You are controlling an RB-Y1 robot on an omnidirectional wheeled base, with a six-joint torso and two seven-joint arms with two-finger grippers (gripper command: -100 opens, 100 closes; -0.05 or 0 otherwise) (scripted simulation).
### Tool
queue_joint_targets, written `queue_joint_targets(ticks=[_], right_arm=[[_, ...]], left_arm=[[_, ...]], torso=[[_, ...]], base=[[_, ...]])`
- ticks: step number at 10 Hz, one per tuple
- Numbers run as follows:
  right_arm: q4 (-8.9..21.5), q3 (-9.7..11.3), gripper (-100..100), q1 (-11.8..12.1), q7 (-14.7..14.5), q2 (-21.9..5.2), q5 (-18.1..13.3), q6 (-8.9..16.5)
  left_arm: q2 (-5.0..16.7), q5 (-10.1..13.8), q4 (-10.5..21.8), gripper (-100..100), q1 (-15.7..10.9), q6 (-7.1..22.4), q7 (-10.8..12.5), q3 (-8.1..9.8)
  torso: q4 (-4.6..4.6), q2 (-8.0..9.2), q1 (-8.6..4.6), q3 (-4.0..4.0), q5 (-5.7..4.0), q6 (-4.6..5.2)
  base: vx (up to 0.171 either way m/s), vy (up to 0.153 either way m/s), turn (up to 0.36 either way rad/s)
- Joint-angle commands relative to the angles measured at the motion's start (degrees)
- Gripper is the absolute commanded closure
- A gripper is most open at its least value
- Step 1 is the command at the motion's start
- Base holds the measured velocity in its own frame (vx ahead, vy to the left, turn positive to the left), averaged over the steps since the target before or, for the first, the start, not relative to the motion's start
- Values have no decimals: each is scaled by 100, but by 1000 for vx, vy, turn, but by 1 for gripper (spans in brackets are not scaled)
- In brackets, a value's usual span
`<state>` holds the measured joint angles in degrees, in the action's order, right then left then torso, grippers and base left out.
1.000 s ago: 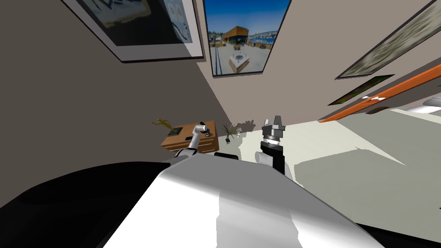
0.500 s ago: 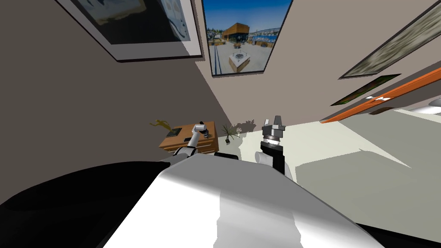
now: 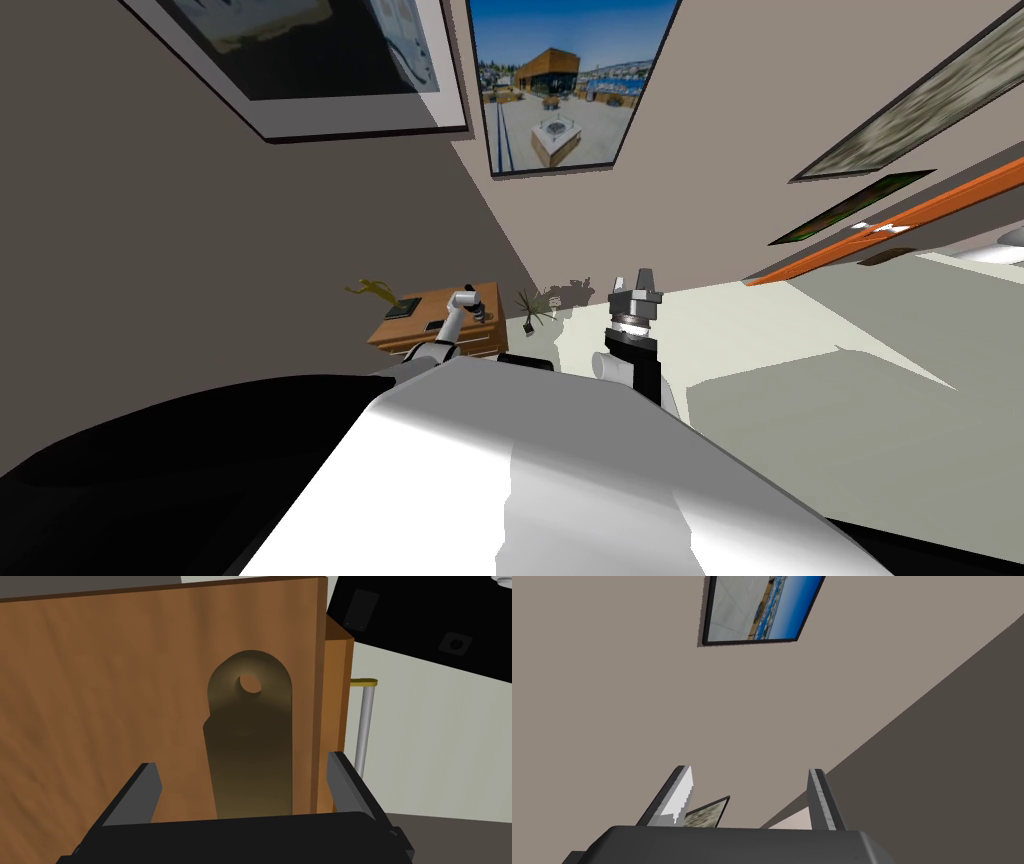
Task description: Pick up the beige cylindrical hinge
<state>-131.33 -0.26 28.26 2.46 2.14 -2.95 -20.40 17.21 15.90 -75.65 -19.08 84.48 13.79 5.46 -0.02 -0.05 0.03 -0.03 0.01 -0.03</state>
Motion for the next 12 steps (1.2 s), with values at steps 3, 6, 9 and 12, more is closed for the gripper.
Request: queue_joint_targets(ticks=[3,6,9,12], right_arm=[[0,0,0,0,0,0,0,0],[0,0,0,0,0,0,0,0],[0,0,0,0,0,0,0,0],[0,0,0,0,0,0,0,0]], left_arm=[[-21,-16,102,100,14,-130,-23,-6],[-22,-15,103,100,16,-122,-22,-6],[22,18,-77,100,-8,75,7,8],[42,34,-152,100,-12,145,14,15]], torso=[[1,3,-1,2,-1,0],[3,4,0,3,0,0],[2,4,0,3,0,0],[4,14,-2,9,-2,0]], base=[[8,1,-2],[0,0,0],[-4,-1,3],[-16,-2,3]])
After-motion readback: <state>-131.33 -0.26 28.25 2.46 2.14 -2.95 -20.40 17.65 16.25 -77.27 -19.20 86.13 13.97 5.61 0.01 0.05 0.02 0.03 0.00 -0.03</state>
